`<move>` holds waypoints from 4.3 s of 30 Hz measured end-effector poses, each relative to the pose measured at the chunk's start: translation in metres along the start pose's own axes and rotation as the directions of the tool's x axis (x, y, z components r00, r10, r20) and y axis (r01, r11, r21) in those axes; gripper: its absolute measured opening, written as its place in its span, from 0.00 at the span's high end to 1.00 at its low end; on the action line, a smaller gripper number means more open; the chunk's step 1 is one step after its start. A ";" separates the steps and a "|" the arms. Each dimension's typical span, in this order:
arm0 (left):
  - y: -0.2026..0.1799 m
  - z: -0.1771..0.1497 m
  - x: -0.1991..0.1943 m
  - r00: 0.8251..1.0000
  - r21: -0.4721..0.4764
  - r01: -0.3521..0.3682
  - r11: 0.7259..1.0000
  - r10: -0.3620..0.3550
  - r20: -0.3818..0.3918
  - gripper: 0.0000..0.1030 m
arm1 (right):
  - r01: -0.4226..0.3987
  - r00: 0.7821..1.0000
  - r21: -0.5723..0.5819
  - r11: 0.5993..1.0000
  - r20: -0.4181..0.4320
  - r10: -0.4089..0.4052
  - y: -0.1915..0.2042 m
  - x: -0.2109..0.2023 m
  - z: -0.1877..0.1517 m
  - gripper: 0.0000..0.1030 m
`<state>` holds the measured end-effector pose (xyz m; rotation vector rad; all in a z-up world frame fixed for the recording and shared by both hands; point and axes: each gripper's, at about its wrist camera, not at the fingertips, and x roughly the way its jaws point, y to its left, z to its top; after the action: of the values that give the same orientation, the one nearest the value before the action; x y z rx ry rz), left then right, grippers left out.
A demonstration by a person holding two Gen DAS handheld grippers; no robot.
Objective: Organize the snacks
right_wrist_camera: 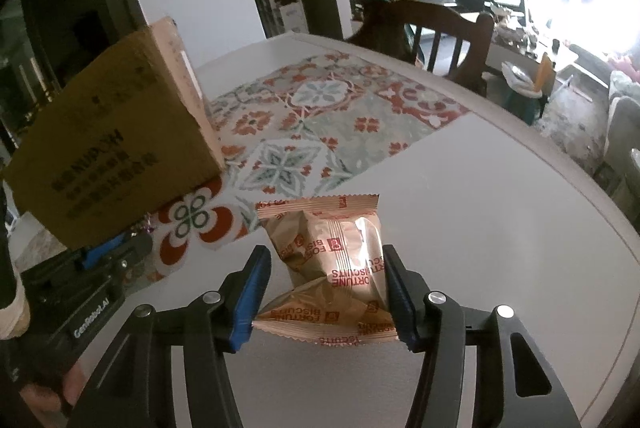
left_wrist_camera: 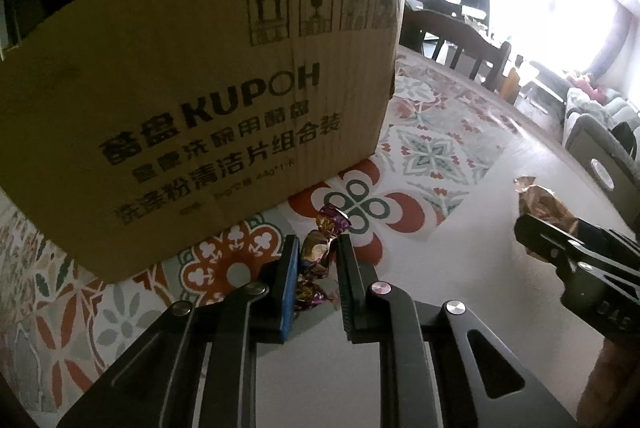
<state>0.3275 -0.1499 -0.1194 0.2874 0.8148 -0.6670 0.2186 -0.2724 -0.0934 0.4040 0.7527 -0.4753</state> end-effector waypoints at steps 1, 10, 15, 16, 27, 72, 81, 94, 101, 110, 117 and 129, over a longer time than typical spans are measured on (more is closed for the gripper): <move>0.000 0.000 -0.005 1.000 -0.005 0.001 1.000 -0.001 0.005 0.81 | -0.004 1.000 -0.005 1.000 0.007 0.005 0.001 -0.002 0.001 0.45; -0.005 0.004 -0.043 0.998 -0.016 -0.017 1.000 0.018 0.062 0.81 | -0.055 0.997 -0.033 0.998 0.050 0.056 0.010 -0.021 0.006 0.45; -0.007 0.005 -0.066 0.995 -0.024 -0.023 0.999 0.026 0.099 0.81 | -0.091 0.992 -0.059 0.994 0.080 0.095 0.016 -0.034 0.008 0.45; -0.007 0.005 -0.071 0.994 -0.026 -0.026 0.999 0.029 0.106 0.81 | -0.102 0.990 -0.067 0.993 0.088 0.107 0.017 -0.037 0.009 0.45; 0.006 0.008 -0.119 0.977 -0.080 -0.068 0.994 0.083 0.199 0.81 | -0.172 0.967 -0.164 0.971 0.161 0.199 0.039 -0.066 0.026 0.45; 0.105 0.115 -0.105 0.939 -0.216 -0.181 0.959 0.234 0.253 0.81 | -0.292 0.902 -0.405 0.866 0.183 0.390 0.142 -0.022 0.164 0.45; 0.111 0.123 -0.091 0.919 -0.221 -0.266 0.938 0.316 0.236 0.52 | -0.295 0.926 -0.391 0.872 0.109 0.362 0.147 0.003 0.176 0.31; 0.083 0.081 -0.143 0.841 -0.242 -0.401 0.883 0.460 0.284 0.16 | -0.298 0.923 -0.395 0.869 0.112 0.368 0.131 -0.027 0.155 0.19; 0.056 0.049 -0.190 0.809 -0.241 -0.438 0.866 0.496 0.315 0.04 | -0.277 0.913 -0.418 0.865 0.165 0.372 0.115 -0.075 0.125 0.12; 0.017 0.013 -0.247 0.769 -0.246 -0.475 0.845 0.534 0.351 0.00 | -0.279 0.896 -0.402 0.872 0.217 0.387 0.085 -0.137 0.092 0.08; -0.007 -0.017 -0.277 0.775 -0.276 -0.458 0.845 0.532 0.341 0.00 | -0.283 0.891 -0.386 0.878 0.234 0.389 0.061 -0.174 0.066 0.07; -0.032 -0.061 -0.304 0.784 -0.333 -0.429 0.840 0.529 0.325 0.00 | -0.280 0.891 -0.399 0.873 0.230 0.391 0.034 -0.214 0.026 0.05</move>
<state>0.1200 -0.0129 0.0687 0.1163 0.3825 -0.1206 0.1153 -0.2019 0.0859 0.1095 0.4380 -0.0557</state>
